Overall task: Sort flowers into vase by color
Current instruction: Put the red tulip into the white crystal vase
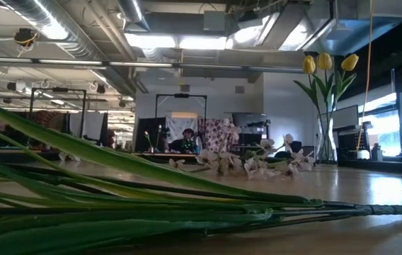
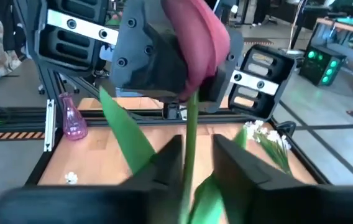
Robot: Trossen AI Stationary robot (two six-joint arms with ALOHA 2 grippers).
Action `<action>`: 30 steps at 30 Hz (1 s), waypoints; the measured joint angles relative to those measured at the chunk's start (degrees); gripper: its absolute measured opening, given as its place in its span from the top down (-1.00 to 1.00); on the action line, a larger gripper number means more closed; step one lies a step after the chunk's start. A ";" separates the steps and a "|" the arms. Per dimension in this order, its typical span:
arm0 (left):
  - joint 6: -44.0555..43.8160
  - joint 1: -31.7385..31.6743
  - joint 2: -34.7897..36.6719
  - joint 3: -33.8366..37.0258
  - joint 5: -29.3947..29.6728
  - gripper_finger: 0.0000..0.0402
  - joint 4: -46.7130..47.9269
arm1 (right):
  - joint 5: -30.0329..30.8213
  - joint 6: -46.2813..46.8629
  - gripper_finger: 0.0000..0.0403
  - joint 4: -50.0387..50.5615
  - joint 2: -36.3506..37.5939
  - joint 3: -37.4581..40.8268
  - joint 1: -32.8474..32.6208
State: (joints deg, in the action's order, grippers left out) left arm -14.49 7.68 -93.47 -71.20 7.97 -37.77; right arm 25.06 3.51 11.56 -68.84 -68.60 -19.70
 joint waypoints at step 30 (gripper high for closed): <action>-7.19 11.72 20.92 0.00 -1.27 0.27 29.68 | -6.65 -6.43 0.99 1.87 24.41 4.30 -27.01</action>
State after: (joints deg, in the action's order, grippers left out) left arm -21.68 19.40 -72.55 -71.20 6.70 -8.10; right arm 18.40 -2.92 13.43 -44.42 -64.30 -46.71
